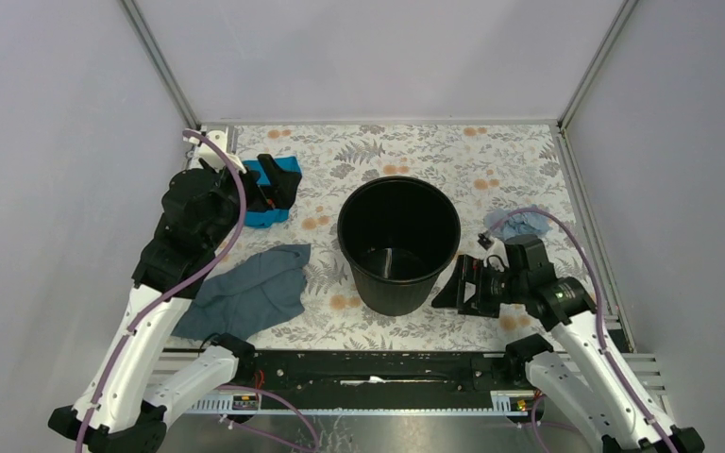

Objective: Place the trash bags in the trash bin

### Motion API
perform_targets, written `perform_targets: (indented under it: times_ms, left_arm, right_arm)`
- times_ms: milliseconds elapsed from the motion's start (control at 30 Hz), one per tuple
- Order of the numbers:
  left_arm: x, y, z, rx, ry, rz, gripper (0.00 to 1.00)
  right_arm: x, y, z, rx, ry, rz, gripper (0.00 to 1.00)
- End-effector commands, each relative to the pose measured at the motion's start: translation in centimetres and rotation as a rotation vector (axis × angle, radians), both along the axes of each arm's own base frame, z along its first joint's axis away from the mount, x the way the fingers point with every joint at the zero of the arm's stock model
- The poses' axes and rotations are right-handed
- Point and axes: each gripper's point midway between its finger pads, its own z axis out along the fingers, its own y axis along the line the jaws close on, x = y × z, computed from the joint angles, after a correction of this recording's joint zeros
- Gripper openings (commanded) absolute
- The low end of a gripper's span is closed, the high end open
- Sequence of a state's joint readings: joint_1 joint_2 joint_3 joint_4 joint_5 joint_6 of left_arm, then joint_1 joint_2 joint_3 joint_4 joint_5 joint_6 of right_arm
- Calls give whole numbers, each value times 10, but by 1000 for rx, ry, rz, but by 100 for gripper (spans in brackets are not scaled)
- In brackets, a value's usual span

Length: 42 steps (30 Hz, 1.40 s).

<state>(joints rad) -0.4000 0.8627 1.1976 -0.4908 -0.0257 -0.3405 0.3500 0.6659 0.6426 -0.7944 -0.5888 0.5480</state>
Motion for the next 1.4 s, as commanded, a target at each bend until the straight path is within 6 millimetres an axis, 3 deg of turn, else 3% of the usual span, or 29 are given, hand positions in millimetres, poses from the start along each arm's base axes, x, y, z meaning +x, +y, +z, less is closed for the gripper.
perform_targets:
  times_ms: [0,100,400,567,733,1033,1133,1200,1267,1367]
  left_arm:
    - [3,0,17,-38,-74,5,99]
    - [4,0,15,-34,-71,7,99]
    - [6,9,9,-3,-87,48,99]
    - [7,16,7,10,-114,79,99]
    - [5,35,8,-2,-169,179,99]
    - [-3,53,2,7,-231,246,99]
    - [-7,55,0,1,-237,248,99]
    - [-9,57,1,-2,-245,250,99]
    - [-12,58,1,-9,-253,251,99]
    - [-16,57,3,-20,-262,238,99]
  right_arm:
    - [30,31,13,165,-78,-2,100]
    - [44,44,3,203,-65,-12,100]
    - [115,77,3,349,-125,-183,100]
    - [162,89,-16,352,-129,-293,100]
    - [216,107,-26,370,-148,-369,100]
    - [306,145,-40,362,-186,-412,100]
    - [314,150,-49,299,-193,-368,100]
    - [310,140,-56,178,-209,-337,100]
    - [299,121,-57,11,-251,-277,100]
    - [265,71,-61,-288,-247,-202,100]
